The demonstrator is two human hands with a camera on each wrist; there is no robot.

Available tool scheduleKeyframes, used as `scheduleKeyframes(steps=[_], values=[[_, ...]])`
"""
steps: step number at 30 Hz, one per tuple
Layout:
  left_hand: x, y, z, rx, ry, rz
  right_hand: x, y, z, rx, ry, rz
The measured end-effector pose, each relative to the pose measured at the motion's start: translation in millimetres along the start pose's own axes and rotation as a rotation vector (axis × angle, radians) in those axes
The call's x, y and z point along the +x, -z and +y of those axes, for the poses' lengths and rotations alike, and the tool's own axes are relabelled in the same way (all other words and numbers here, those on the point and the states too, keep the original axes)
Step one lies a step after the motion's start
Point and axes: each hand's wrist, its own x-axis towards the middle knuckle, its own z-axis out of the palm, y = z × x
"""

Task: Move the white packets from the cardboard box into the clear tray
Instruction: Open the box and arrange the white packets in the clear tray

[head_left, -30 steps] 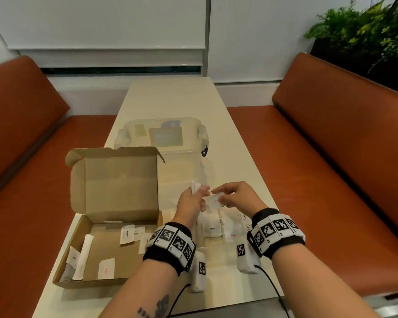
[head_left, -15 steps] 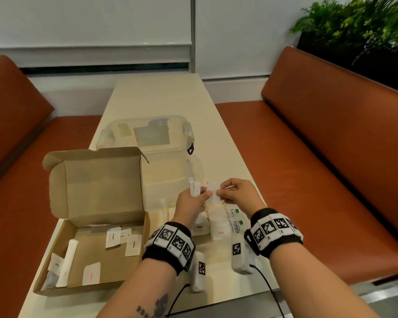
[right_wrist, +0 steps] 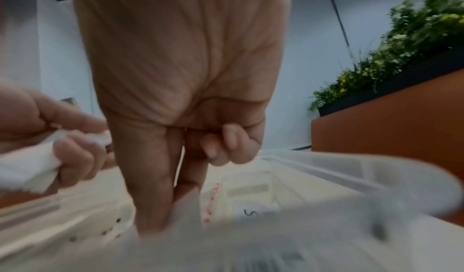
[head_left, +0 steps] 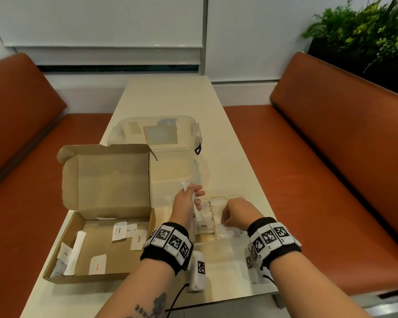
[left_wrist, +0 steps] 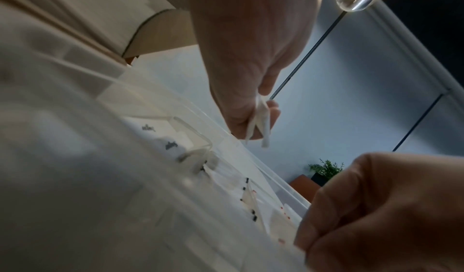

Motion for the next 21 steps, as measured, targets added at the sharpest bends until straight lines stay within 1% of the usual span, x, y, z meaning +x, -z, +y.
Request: scheduleKeyframes(steps=[8,11,17,21], values=[[-4.0,7.2,-0.9,0.0,-0.004,0.003,-1.7,-14.5,6.8,-0.027,0.071,0.045],[-5.6,7.8,-1.8,0.008,-0.007,-0.009,-1.2,-20.7,10.4,-0.049,0.066,0.076],[-7.8,6.6,-1.5,0.012,-0.018,-0.034,-0.2,-27.6,13.4,-0.078,0.06,0.038],[-8.4,7.3,-2.7,0.026,-0.023,-0.039,0.8,-31.5,14.1,-0.081,0.047,0.067]])
